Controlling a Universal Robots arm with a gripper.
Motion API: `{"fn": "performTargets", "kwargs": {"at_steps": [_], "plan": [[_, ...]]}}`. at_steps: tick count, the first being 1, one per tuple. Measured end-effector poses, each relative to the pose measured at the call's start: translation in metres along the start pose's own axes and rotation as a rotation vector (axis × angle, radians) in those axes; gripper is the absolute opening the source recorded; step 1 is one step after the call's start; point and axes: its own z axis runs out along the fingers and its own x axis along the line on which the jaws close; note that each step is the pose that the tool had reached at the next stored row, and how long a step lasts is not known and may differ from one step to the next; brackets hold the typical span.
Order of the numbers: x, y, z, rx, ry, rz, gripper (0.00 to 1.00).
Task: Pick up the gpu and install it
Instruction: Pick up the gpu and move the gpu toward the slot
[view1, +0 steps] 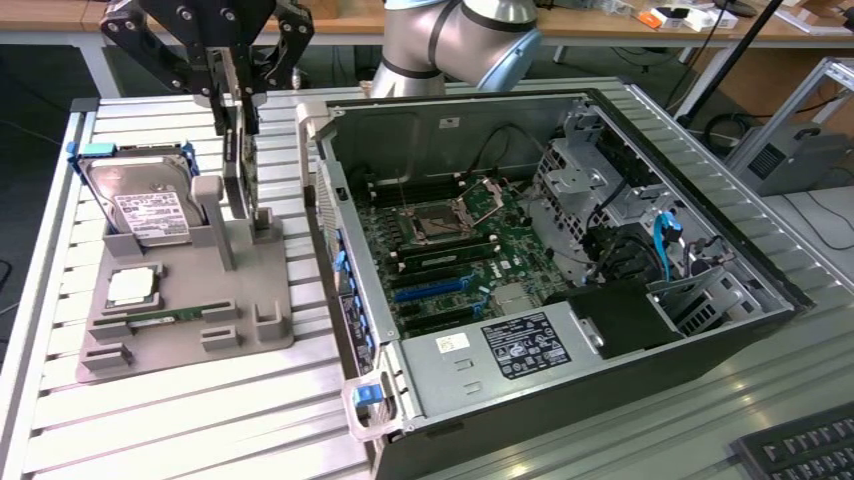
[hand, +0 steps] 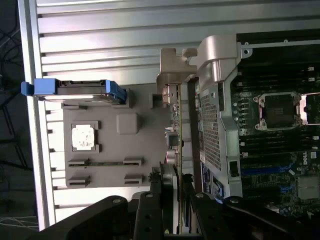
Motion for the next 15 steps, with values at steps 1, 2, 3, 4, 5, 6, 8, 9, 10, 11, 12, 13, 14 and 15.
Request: {"fn": "performTargets", "kwargs": {"at_steps": [1,2,3,4,5,6,8,9,10,11,12,13,14,15], "plan": [[0.0000,-0.0001,0.0000,0.0082,-0.0007,0.000,0.27],[0.0000,-0.0004,0.0000,0.0082,-0.0006,0.000,0.27],[-0.0006,-0.0005,0.0000,0.0082,-0.0006,0.000,0.27],[-0.0030,-0.0006,0.0001,0.0086,-0.0007,0.000,0.27],[-0.0035,-0.0005,0.0001,0.0087,-0.0007,0.000,0.27],[-0.0040,-0.0005,0.0001,0.0089,-0.0007,0.000,0.27],[-0.0049,-0.0004,0.0002,0.0096,-0.0008,0.000,0.27],[-0.0055,-0.0004,0.0002,0.0100,-0.0009,0.000,0.27],[-0.0059,-0.0003,0.0002,0.0104,-0.0008,0.000,0.27],[-0.0066,-0.0003,0.0002,0.0110,-0.0008,0.000,0.27],[-0.0070,-0.0003,0.0002,0.0114,-0.0009,0.000,0.27],[-0.0075,-0.0002,0.0002,0.0119,-0.0009,0.000,0.27],[-0.0078,-0.0002,0.0003,0.0122,-0.0010,0.000,0.27],[-0.0083,-0.0002,0.0003,0.0128,-0.0010,0.000,0.27]]}}
